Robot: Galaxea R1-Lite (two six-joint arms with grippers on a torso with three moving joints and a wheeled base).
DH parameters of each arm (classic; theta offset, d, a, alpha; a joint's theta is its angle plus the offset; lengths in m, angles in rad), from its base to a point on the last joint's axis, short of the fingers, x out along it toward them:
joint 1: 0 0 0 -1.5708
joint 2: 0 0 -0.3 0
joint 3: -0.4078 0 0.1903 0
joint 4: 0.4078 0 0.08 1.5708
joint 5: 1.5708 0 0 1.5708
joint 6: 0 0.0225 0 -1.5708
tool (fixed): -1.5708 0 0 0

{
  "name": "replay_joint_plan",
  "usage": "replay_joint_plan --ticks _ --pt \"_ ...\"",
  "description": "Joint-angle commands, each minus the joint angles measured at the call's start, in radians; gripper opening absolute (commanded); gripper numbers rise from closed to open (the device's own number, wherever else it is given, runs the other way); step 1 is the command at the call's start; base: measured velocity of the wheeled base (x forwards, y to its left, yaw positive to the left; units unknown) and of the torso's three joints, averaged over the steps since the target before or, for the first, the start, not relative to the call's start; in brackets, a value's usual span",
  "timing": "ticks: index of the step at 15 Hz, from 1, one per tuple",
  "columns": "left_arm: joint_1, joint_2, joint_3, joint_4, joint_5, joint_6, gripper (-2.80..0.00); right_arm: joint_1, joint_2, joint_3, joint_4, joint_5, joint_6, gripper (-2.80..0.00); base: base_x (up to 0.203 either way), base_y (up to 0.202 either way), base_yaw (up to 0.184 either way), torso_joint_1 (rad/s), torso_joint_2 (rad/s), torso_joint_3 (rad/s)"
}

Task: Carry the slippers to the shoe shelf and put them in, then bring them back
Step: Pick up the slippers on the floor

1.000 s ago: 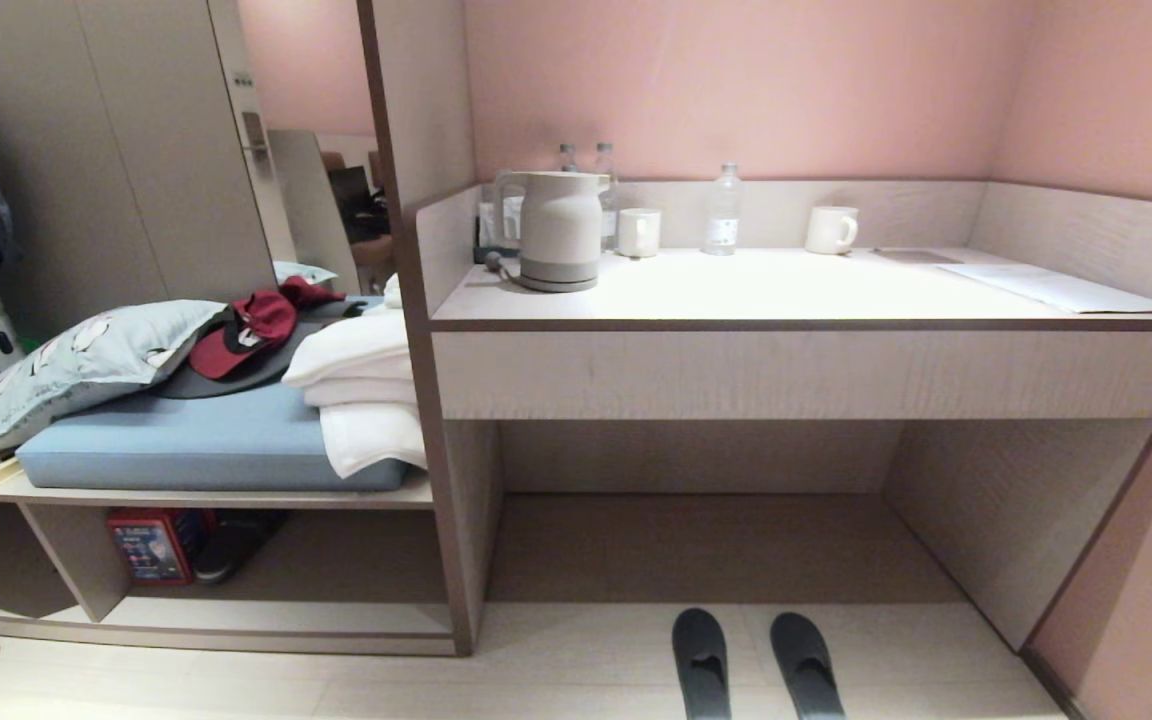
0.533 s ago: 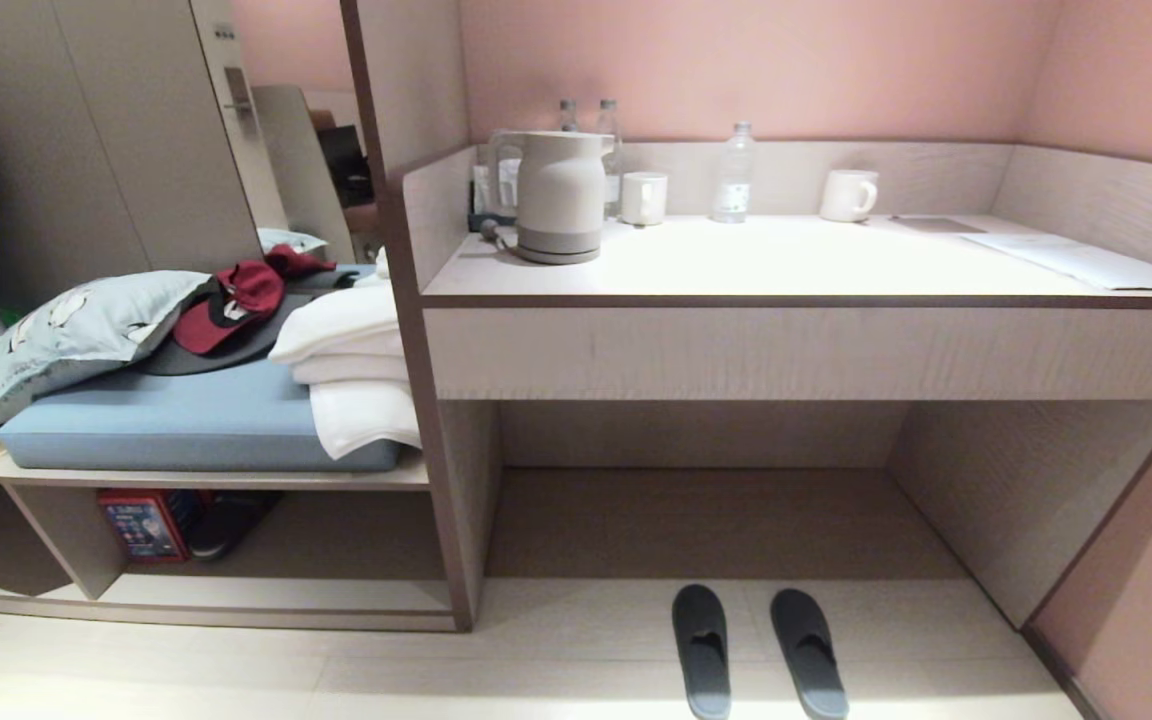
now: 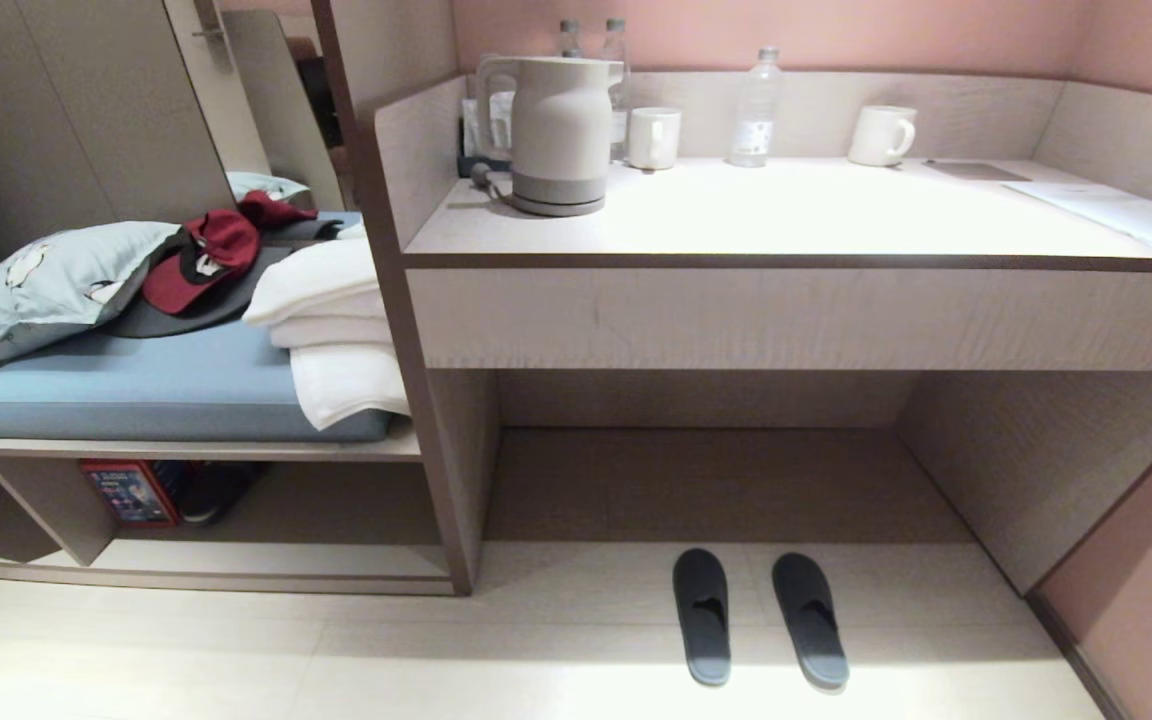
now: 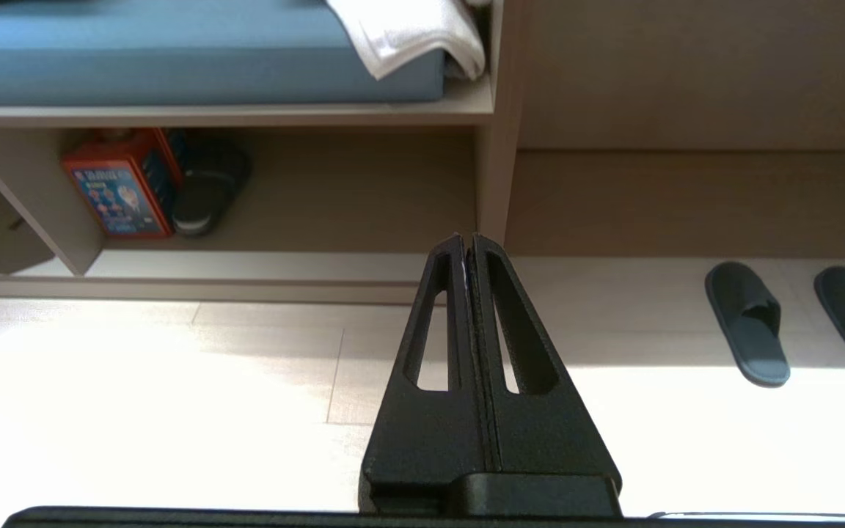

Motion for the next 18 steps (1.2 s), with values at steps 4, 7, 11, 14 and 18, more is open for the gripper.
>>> replay_joint_plan --ticks 4,7,11,14,18 --pt "0.000 0.002 0.000 0.000 0.000 0.000 -2.80 0.000 0.000 0.002 0.000 0.000 0.000 -2.80 0.000 0.000 0.000 0.004 0.00 -0.199" --pt "0.000 0.000 0.000 0.000 0.000 0.000 -2.80 0.000 0.000 0.002 0.000 0.000 0.000 -2.80 0.000 0.000 0.000 0.003 0.00 -0.198" --pt "0.000 0.002 0.000 0.000 0.000 0.000 -2.80 0.000 0.000 0.002 0.000 0.000 0.000 -2.80 0.000 0.000 0.000 0.003 0.00 -0.196" --pt "0.000 0.001 0.000 0.000 0.000 0.002 -2.80 0.000 0.000 0.002 0.000 0.000 0.000 -2.80 0.000 0.000 0.000 0.004 0.00 -0.199" --pt "0.000 0.002 0.000 0.000 0.000 0.002 -2.80 0.000 0.000 0.002 0.000 0.000 0.000 -2.80 0.000 0.000 0.000 0.003 0.00 -0.200"
